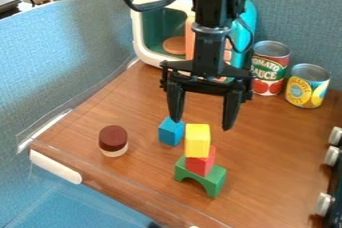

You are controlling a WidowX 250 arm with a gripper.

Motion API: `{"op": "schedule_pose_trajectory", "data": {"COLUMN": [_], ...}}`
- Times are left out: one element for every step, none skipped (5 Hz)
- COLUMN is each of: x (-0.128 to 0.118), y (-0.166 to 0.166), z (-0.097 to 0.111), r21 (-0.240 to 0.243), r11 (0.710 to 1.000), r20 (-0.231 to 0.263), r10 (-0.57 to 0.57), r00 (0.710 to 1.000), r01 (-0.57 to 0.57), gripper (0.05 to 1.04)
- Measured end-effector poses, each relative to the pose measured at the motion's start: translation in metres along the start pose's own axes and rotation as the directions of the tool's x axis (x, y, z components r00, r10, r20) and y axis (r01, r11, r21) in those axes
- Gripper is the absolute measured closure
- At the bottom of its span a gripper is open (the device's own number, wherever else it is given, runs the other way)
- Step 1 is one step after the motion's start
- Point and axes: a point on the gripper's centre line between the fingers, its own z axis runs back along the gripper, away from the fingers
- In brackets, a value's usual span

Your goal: Put the yellow cube on top of the blue cube

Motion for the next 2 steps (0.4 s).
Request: {"op": "schedule_pose_trajectory", "data": {"x": [-0.0009, -0.0005], "y": [0.0009, 0.0040], "z": [-0.0094, -0.0190], "r21": [0.000, 0.032], "r11": [1.000, 0.997], "r20": [-0.029, -0.062], "r10": [0.030, 0.070], "r00": [0.999, 0.996], "r01": [-0.030, -0.068], "gripper": [0.084, 0.084]}}
